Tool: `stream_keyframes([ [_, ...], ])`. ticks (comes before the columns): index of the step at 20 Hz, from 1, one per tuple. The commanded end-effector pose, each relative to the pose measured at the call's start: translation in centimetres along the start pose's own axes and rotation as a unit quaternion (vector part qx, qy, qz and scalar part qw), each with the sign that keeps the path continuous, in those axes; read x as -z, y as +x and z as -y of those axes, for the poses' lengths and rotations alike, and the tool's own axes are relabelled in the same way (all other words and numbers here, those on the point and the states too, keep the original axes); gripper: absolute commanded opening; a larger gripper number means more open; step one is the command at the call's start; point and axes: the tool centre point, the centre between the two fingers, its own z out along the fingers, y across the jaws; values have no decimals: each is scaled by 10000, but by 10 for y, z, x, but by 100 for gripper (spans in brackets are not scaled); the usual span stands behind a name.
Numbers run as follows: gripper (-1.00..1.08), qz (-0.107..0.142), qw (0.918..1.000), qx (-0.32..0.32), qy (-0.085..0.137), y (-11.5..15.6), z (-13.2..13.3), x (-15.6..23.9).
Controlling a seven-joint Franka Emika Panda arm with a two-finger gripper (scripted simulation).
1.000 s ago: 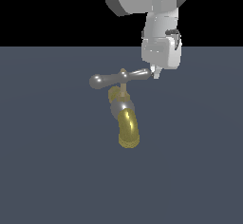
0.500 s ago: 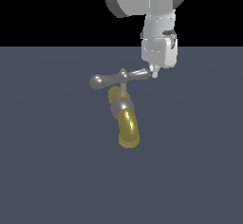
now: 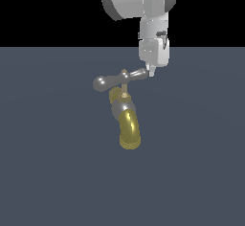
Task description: Turn on the faucet by rotating a designated handle.
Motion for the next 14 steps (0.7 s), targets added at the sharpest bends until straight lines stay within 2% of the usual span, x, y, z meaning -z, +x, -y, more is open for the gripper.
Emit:
stream_keyframes([
  [1, -100, -80, 9996, 270, -40, 43, -19, 2],
  [7, -100, -80, 9995, 289, -49, 58, -36, 3],
  [8, -100, 10, 10000, 22, -6, 17, -22, 1],
  [14, -100, -25, 9999, 127, -23, 67, -30, 2],
])
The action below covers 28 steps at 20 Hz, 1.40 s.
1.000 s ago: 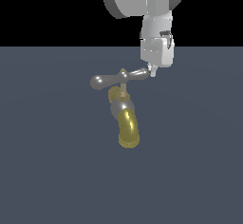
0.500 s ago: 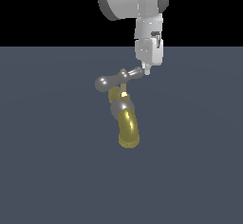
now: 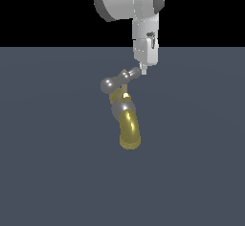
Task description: Turn on the faucet by rotating a designated handle.
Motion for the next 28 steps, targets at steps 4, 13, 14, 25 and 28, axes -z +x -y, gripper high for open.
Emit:
stream_keyframes([
  [4, -100, -123, 9994, 335, -23, 82, -12, 3],
  [13, -100, -7, 10000, 30, -26, 66, -7, 2],
  [14, -100, -12, 10000, 45, -26, 70, -6, 2],
  [25, -100, -74, 9997, 211, -31, 121, 15, 4],
  [28, -100, -91, 9996, 259, -33, 135, 21, 5],
])
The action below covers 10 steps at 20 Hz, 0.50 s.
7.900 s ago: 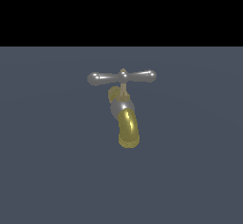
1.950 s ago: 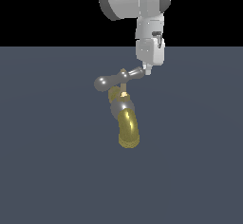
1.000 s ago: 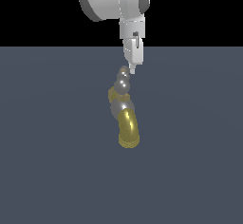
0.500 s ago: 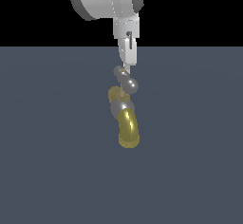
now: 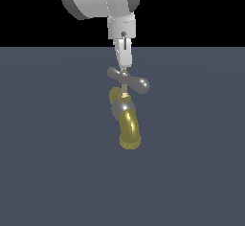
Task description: Turn on the faucet by rotating a designated handle.
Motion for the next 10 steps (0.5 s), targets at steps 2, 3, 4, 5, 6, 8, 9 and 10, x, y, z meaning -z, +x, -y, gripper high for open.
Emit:
stream_keyframes([
  [2, -100, -155, 9991, 396, 55, 65, 11, 3],
  [3, -100, -161, 9990, 413, 55, 70, 14, 4],
  [4, -100, -168, 9989, 429, 54, 75, 16, 4],
  [5, -100, -174, 9988, 445, 54, 80, 18, 4],
  [6, -100, -180, 9988, 462, 53, 85, 21, 5],
  [8, -100, -193, 9986, 496, 52, 95, 26, 5],
  [9, -100, -200, 9985, 513, 51, 100, 28, 6],
  [10, -100, -206, 9984, 529, 51, 105, 30, 6],
])
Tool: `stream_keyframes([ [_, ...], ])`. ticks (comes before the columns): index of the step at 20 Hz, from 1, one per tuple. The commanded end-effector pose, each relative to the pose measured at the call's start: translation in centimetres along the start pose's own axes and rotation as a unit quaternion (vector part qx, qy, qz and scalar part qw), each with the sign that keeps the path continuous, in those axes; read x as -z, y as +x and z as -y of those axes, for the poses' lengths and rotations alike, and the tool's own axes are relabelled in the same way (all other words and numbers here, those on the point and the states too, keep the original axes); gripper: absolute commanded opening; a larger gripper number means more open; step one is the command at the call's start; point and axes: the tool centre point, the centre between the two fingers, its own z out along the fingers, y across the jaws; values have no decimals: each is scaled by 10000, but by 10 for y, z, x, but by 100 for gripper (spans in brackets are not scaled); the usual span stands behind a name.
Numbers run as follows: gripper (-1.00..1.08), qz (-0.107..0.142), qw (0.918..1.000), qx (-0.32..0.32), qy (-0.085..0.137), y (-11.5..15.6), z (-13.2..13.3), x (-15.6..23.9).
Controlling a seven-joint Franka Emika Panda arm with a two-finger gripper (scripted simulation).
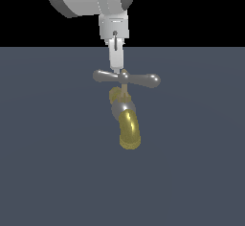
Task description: Turn on the faucet by rotating a designated handle.
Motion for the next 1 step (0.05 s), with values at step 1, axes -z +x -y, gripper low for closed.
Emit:
stream_keyframes([
  [1, -100, -171, 9983, 559, 16, 80, 8, 5],
])
